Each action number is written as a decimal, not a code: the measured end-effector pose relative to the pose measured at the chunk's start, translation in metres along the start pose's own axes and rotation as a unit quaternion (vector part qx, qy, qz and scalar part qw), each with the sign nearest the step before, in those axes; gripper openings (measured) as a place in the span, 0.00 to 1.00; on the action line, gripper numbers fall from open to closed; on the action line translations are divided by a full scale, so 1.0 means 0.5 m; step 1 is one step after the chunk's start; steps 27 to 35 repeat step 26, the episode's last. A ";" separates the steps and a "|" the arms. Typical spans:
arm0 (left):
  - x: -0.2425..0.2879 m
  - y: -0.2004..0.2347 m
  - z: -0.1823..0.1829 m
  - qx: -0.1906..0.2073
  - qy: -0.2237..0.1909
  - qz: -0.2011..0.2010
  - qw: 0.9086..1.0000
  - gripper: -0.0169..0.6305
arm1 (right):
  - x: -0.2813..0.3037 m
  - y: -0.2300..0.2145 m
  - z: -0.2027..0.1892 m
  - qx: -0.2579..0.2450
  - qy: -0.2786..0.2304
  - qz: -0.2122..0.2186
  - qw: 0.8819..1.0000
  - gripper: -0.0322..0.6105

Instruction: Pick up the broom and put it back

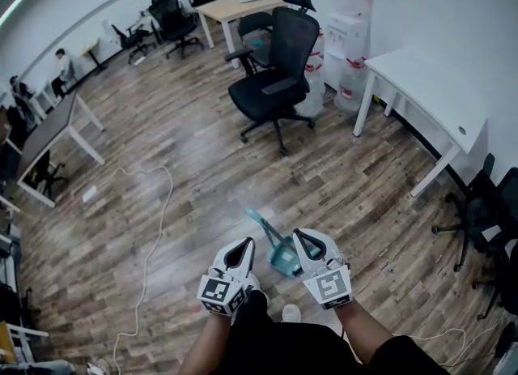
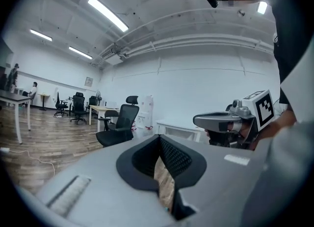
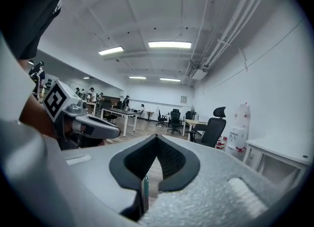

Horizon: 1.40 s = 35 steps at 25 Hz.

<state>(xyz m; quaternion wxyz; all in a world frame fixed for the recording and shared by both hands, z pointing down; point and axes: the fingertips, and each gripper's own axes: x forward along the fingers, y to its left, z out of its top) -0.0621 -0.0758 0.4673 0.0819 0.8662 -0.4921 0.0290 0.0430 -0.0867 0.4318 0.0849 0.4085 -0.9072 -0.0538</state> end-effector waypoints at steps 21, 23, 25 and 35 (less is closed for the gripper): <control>-0.051 -0.038 0.026 0.013 -0.027 0.019 0.999 0.06 | -0.076 -0.011 0.068 -0.037 -0.040 -0.019 0.998 0.05; -0.050 -0.041 0.017 0.014 -0.020 0.021 0.999 0.06 | -0.077 -0.016 0.065 -0.034 -0.039 -0.020 0.998 0.05; -0.050 -0.047 0.012 0.013 -0.017 0.020 1.000 0.06 | -0.079 -0.021 0.062 -0.025 -0.040 -0.021 0.999 0.05; -0.049 -0.050 0.009 0.013 -0.015 0.019 1.000 0.06 | -0.079 -0.024 0.060 -0.021 -0.041 -0.022 0.999 0.05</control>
